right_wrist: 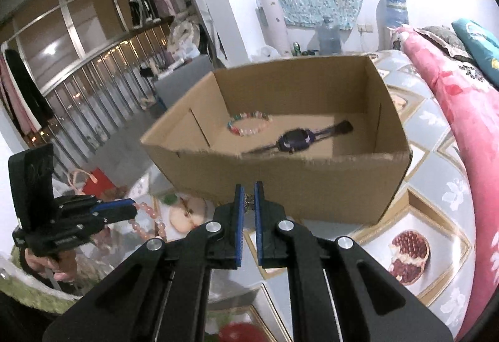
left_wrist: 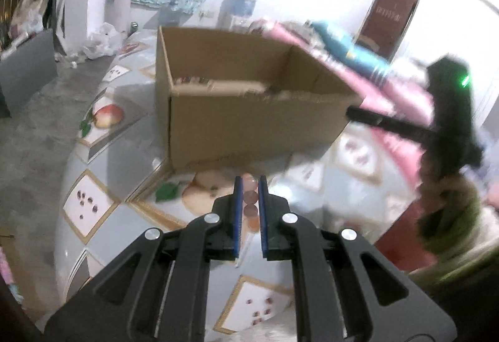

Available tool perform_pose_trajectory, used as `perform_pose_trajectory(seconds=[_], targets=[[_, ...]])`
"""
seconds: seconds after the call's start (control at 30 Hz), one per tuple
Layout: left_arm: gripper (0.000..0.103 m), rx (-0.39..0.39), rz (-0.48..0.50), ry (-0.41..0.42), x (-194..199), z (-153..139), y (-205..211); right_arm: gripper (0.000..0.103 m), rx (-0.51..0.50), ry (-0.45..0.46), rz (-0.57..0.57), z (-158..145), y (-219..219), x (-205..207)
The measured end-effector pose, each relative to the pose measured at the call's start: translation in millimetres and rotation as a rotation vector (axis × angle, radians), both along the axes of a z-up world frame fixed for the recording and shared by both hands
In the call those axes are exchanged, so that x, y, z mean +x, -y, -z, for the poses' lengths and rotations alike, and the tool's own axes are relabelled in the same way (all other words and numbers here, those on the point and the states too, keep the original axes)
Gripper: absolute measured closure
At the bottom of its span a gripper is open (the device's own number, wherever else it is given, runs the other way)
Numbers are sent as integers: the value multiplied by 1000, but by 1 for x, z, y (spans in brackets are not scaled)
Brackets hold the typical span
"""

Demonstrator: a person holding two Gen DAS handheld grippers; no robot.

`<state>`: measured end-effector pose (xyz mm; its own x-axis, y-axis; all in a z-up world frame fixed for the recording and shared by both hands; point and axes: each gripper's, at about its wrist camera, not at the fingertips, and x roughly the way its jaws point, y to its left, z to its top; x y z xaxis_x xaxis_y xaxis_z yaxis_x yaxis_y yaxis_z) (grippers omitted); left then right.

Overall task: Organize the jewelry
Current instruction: 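Carry the bracelet and beads over the box and open both tools to drop them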

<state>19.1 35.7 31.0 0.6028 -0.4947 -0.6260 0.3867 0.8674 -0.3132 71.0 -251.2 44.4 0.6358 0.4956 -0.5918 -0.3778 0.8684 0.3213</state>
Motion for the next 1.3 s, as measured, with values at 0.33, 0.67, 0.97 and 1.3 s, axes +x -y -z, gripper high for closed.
perform_pose_trajectory(seconds=[0.33,0.67,0.97,1.3], targets=[[95,-87,93,187,19,-88,7,96,77,76,-40,-60,12,34],[95,49,135,104,111,-79,55,96,127,-49,-47,-62,29,100],[94,161,167,-147,166,-10,80,96,156,-219,-80,-32,28,155],[71,166,159,-219,176,4,74,96,182,-410,-131,-2,13,212]])
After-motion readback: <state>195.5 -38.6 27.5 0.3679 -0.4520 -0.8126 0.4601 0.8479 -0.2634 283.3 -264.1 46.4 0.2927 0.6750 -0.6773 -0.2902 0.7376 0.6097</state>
